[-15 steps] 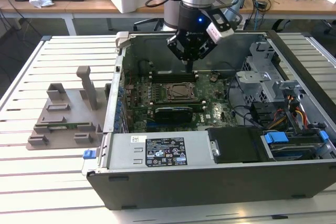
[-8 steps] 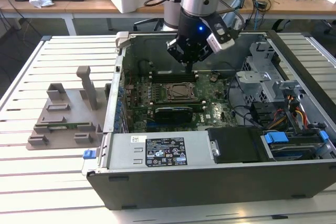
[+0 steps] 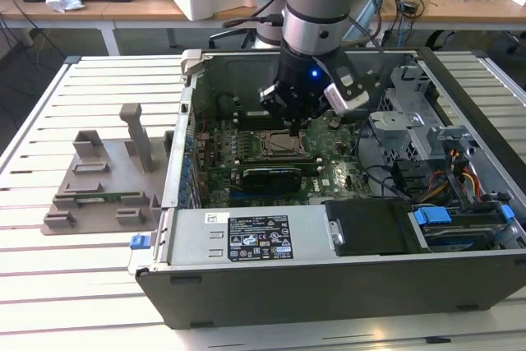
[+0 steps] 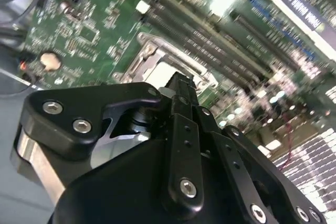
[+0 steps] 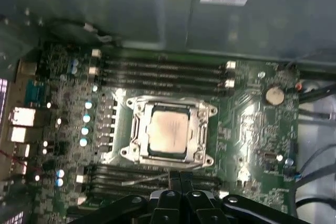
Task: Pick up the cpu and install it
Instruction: 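Install the second cpu locking lever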
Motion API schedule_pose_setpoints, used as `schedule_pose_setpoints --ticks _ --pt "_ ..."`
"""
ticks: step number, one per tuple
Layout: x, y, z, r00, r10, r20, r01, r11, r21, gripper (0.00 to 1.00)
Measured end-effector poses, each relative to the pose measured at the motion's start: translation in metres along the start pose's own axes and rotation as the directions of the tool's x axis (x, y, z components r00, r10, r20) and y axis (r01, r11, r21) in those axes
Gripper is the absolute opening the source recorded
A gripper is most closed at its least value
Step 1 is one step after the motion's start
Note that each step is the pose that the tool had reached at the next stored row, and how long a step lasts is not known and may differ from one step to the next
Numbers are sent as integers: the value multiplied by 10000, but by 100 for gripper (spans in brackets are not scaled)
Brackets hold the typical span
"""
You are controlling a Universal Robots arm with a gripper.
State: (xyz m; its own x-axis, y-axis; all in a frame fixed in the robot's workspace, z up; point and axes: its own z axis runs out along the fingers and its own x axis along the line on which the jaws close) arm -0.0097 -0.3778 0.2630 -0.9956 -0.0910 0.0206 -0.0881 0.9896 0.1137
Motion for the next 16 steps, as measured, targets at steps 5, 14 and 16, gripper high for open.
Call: schedule_pose_setpoints --ticks 5,14,16 --pt "162 -71 111 10000 0 -10 0 10000 -1 11" --pt "426 -83 402 9997 -259 -41 259 9997 5 11" --pt "453 -104 453 9993 -367 -40 366 9993 -103 11"
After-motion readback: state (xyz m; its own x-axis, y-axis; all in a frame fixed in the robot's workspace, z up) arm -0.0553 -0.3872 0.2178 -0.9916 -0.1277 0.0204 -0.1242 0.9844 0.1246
